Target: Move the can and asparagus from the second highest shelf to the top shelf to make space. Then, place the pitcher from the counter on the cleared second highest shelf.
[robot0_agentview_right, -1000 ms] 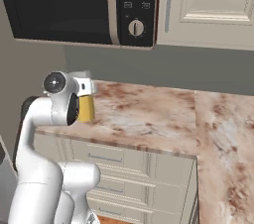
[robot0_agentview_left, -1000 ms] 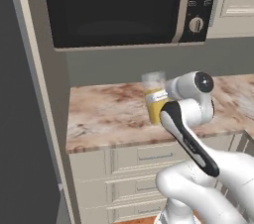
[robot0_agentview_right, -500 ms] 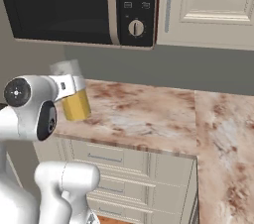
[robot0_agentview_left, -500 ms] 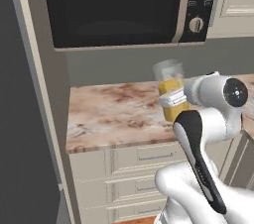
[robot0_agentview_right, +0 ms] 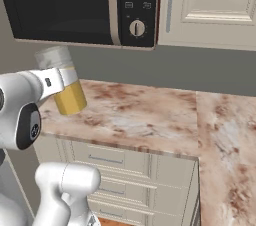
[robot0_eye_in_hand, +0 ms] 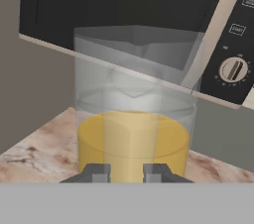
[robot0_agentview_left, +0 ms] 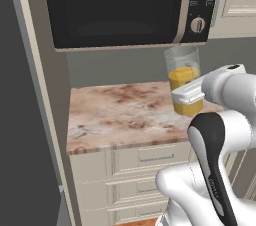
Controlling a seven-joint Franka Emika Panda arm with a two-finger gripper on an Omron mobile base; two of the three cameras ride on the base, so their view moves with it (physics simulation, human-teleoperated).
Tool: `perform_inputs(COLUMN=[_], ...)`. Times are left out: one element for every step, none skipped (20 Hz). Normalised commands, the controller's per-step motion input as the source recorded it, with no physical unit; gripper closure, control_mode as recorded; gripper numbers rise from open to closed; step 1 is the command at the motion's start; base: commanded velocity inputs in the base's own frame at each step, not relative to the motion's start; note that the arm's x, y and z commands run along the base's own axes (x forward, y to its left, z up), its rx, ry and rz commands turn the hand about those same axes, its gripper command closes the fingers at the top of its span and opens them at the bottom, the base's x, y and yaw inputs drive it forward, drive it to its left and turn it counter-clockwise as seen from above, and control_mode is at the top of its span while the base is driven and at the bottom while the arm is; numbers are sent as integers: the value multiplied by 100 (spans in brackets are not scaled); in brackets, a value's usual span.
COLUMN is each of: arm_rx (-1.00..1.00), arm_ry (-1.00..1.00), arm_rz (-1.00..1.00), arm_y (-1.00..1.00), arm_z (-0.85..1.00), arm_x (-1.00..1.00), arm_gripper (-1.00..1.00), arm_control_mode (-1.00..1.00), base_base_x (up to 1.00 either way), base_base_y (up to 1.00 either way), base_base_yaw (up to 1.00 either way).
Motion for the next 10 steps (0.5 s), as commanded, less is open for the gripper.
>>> perform_inputs(arm_rx=[0,0,0,0,0,0,0,0,0,0], arm_ry=[0,0,2,4,5,5,5,1,0,1], arm_rz=[0,0,0,0,0,0,0,0,0,0], arm_y=[0,0,0,0,0,0,0,0,0,0], arm_z=[0,2,3,4,4,3,1,0,0,0], arm_x=[0,0,0,0,0,0,0,0,0,0], arm_gripper=[100,100,100,100,100,100,100,100,100,100], arm_control_mode=[-100,-100,-100,-100,-100,-100,-100,-100,-100,-100], base_base_x=[0,0,0,0,0,0,0,0,0,0], base_base_y=[0,0,0,0,0,0,0,0,0,0], base_base_yaw=[0,0,0,0,0,0,0,0,0,0])
